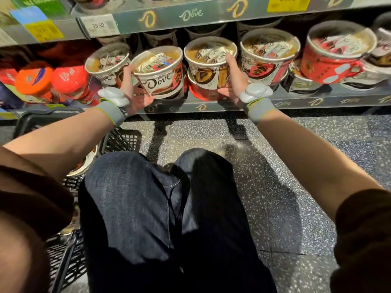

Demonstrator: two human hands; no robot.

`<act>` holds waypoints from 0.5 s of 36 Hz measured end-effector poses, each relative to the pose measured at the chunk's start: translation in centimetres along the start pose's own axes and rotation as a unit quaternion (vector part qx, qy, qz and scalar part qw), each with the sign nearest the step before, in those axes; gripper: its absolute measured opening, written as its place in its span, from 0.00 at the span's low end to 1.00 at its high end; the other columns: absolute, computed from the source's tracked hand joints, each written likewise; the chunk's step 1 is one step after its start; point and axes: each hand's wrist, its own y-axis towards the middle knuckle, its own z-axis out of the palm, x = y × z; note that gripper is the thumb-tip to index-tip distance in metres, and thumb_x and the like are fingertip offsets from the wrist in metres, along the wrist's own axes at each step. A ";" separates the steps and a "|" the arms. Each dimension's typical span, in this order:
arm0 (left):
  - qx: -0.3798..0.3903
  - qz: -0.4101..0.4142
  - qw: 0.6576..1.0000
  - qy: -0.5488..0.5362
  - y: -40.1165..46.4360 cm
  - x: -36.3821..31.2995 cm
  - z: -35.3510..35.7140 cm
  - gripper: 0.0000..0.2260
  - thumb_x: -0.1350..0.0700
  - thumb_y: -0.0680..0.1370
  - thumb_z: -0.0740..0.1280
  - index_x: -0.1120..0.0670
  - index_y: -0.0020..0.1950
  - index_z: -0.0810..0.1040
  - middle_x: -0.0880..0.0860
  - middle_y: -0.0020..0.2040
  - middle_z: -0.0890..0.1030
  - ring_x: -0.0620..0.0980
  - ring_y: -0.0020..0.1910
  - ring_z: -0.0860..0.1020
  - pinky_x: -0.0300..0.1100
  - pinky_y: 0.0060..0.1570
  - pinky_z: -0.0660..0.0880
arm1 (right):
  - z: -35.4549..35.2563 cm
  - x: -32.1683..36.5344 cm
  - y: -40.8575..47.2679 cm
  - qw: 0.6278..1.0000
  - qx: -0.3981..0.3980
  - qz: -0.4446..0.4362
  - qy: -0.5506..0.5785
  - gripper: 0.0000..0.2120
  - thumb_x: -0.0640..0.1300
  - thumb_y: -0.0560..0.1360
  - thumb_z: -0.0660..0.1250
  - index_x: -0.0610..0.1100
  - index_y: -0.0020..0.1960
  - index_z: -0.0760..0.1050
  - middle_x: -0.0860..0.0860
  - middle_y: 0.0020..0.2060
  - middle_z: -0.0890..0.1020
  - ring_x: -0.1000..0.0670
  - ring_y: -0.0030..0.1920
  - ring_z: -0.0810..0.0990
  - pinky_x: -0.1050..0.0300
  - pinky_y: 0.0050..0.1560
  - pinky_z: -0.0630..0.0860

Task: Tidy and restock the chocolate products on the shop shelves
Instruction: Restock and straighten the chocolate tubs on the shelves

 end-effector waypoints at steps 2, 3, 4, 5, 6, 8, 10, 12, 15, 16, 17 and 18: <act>-0.005 0.000 1.000 0.010 -0.3 0.0 0.0 0.33 0.32 0.71 0.62 0.60 0.58 0.74 0.60 0.57 0.80 0.56 0.47 0.81 0.44 0.49 0.79 | -0.7 -0.9 2.7 1.000 0.014 -0.002 -0.015 0.58 0.79 0.48 0.69 0.45 0.69 0.69 0.45 0.64 0.76 0.43 0.45 0.85 0.49 0.47 0.82; -0.007 0.003 1.000 0.008 -0.6 -0.1 0.0 0.31 0.32 0.71 0.62 0.59 0.56 0.75 0.59 0.56 0.80 0.56 0.47 0.81 0.44 0.47 0.79 | -0.8 -0.8 2.9 1.000 0.019 0.000 -0.023 0.57 0.80 0.47 0.69 0.46 0.67 0.71 0.46 0.64 0.77 0.43 0.46 0.85 0.49 0.48 0.82; -0.006 0.007 1.000 0.009 -0.8 -0.2 0.1 0.28 0.33 0.72 0.62 0.58 0.53 0.75 0.59 0.55 0.80 0.56 0.47 0.81 0.44 0.45 0.79 | -0.8 -0.5 2.4 1.000 0.011 -0.001 -0.025 0.56 0.79 0.47 0.69 0.46 0.66 0.72 0.46 0.62 0.78 0.44 0.48 0.85 0.48 0.49 0.81; -0.007 0.009 1.000 0.008 -1.0 -0.3 0.2 0.26 0.34 0.72 0.61 0.57 0.50 0.75 0.58 0.54 0.80 0.55 0.46 0.81 0.43 0.44 0.78 | -0.7 -0.2 1.9 1.000 0.003 -0.001 -0.011 0.55 0.78 0.48 0.71 0.45 0.65 0.72 0.45 0.61 0.78 0.43 0.50 0.84 0.48 0.49 0.81; -0.012 0.010 1.000 0.009 -1.4 -0.3 0.0 0.25 0.34 0.73 0.61 0.56 0.49 0.75 0.58 0.53 0.80 0.55 0.45 0.80 0.44 0.44 0.77 | -0.4 0.0 1.3 1.000 -0.002 0.000 0.002 0.52 0.75 0.50 0.72 0.44 0.65 0.72 0.43 0.61 0.77 0.42 0.52 0.83 0.48 0.47 0.82; -0.018 0.014 1.000 0.018 -1.8 -0.4 -0.2 0.25 0.34 0.73 0.61 0.56 0.50 0.75 0.57 0.52 0.79 0.54 0.42 0.80 0.44 0.43 0.77 | 0.0 0.5 0.0 1.000 -0.011 -0.001 0.018 0.49 0.69 0.56 0.72 0.41 0.68 0.69 0.41 0.63 0.75 0.41 0.56 0.80 0.49 0.42 0.82; -0.025 0.023 0.999 0.019 -2.3 -0.5 -0.8 0.26 0.34 0.73 0.60 0.56 0.52 0.75 0.57 0.50 0.79 0.54 0.40 0.79 0.41 0.37 0.77 | 0.6 1.1 -1.2 0.999 -0.034 -0.010 0.016 0.45 0.66 0.60 0.69 0.40 0.68 0.68 0.42 0.63 0.75 0.41 0.58 0.78 0.53 0.39 0.82; -0.028 0.028 0.999 0.024 -2.8 -0.6 -1.2 0.25 0.34 0.75 0.58 0.56 0.51 0.75 0.56 0.47 0.79 0.53 0.40 0.79 0.39 0.32 0.76 | 0.9 1.2 -2.0 0.998 -0.049 -0.029 0.014 0.38 0.62 0.67 0.65 0.39 0.68 0.68 0.41 0.63 0.75 0.41 0.58 0.78 0.58 0.36 0.81; -0.028 0.034 0.999 0.020 -3.8 -0.8 -1.9 0.25 0.34 0.75 0.58 0.55 0.51 0.74 0.56 0.47 0.79 0.53 0.41 0.79 0.41 0.34 0.77 | 1.2 1.3 -3.5 0.997 -0.066 -0.045 0.003 0.31 0.57 0.74 0.61 0.38 0.69 0.67 0.40 0.65 0.73 0.40 0.61 0.77 0.64 0.30 0.77; -0.033 0.036 0.999 0.021 -4.1 -0.9 -2.3 0.26 0.34 0.75 0.58 0.55 0.53 0.74 0.56 0.48 0.79 0.53 0.41 0.80 0.42 0.35 0.78 | 1.2 1.4 -3.9 0.996 -0.075 -0.048 -0.007 0.29 0.55 0.77 0.59 0.37 0.70 0.66 0.39 0.66 0.72 0.40 0.62 0.75 0.66 0.28 0.75; -0.035 0.034 0.999 0.018 -4.4 -1.0 -2.7 0.27 0.33 0.74 0.58 0.56 0.55 0.74 0.56 0.49 0.79 0.53 0.41 0.80 0.42 0.36 0.79 | 1.2 1.3 -4.3 0.995 -0.080 -0.052 -0.008 0.26 0.53 0.79 0.58 0.36 0.70 0.65 0.39 0.67 0.72 0.40 0.64 0.74 0.68 0.25 0.73; -0.035 0.034 0.999 0.014 -4.9 -1.2 -3.2 0.27 0.33 0.74 0.58 0.56 0.55 0.73 0.56 0.48 0.78 0.53 0.40 0.79 0.41 0.35 0.79 | 1.3 1.2 -4.8 0.995 -0.080 -0.055 0.003 0.25 0.51 0.80 0.56 0.36 0.70 0.65 0.38 0.67 0.71 0.39 0.65 0.73 0.68 0.24 0.72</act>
